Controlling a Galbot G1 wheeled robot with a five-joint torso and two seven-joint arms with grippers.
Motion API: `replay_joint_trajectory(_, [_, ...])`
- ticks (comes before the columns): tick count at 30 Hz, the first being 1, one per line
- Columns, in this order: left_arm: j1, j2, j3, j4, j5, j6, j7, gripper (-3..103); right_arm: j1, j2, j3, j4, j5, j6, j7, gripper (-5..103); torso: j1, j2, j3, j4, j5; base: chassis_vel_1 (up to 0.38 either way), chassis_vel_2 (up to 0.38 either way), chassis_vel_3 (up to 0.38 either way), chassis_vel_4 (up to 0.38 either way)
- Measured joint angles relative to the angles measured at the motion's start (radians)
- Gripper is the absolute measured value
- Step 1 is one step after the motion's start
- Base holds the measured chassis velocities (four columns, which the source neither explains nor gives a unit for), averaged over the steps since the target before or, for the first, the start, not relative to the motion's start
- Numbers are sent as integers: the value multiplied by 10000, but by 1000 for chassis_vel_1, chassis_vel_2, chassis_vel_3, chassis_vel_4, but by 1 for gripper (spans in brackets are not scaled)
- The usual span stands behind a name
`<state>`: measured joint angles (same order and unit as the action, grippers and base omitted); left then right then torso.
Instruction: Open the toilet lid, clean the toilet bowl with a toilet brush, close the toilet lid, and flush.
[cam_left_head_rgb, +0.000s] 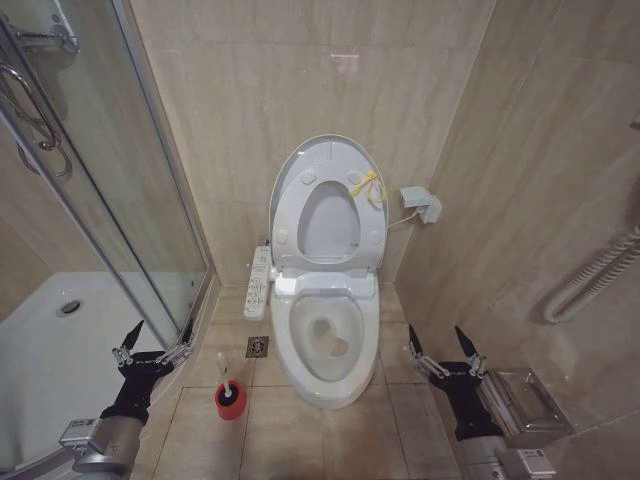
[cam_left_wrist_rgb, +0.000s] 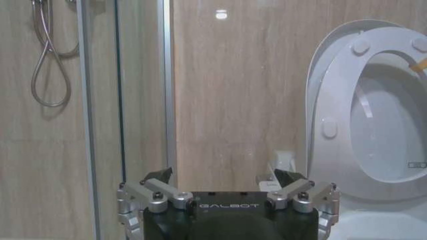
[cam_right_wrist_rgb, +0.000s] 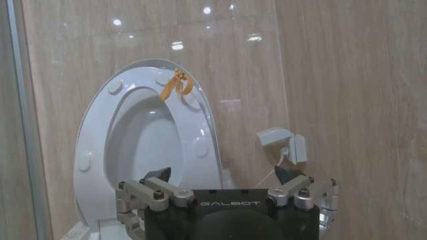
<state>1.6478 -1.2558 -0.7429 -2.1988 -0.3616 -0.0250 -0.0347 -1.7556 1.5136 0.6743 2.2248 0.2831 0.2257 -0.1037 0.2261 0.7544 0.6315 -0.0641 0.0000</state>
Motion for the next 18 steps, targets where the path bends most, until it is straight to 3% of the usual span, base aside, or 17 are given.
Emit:
replay_joint_trajectory(5, [-16,0,0,11,3,30,0,100,0,0,0,0,0,0,0,100,0,0,0,1,1,0,0,0,0])
replay_joint_trajectory(8, [-196,23,0,191,84,445,16,100,0,0,0,0,0,0,0,100,0,0,0,1,1,0,0,0,0])
replay_joint_trajectory(12, [-842,116,19,882,438,1958,100,100,0,0,0,0,0,0,1,100,0,0,0,0,0,0,0,0,0])
replay_joint_trajectory(13, [-842,116,19,882,438,1958,100,100,0,0,0,0,0,0,1,100,0,0,0,0,0,0,0,0,0])
replay_joint_trajectory(17, [-1458,204,39,1528,758,3378,190,100,0,0,0,0,0,0,1,100,0,0,0,-1,-1,0,0,0,0])
replay_joint_trajectory(18, [-1458,204,39,1528,758,3378,190,100,0,0,0,0,0,0,1,100,0,0,0,-1,-1,0,0,0,0])
